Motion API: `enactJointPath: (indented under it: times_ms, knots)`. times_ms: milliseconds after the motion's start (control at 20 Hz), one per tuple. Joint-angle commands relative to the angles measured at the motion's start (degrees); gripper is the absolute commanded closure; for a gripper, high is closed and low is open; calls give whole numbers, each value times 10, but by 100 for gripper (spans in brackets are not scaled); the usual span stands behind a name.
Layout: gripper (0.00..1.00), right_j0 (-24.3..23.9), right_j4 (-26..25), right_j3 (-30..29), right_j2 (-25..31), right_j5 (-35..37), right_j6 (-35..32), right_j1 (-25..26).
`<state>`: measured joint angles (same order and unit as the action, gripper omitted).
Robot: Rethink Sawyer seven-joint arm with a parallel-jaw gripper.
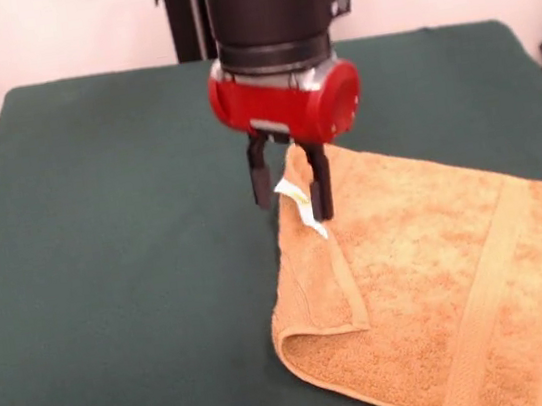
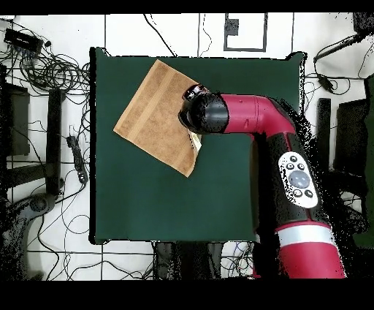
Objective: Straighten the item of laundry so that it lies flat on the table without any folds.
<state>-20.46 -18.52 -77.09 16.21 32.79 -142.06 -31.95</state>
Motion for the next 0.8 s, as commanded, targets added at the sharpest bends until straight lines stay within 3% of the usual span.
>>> enactJointPath:
  times_ms: [50, 800]
  knots:
    - [0, 21, 22, -36, 33, -77, -45, 106]
    - [0, 47, 50, -45, 8, -95, -68, 101]
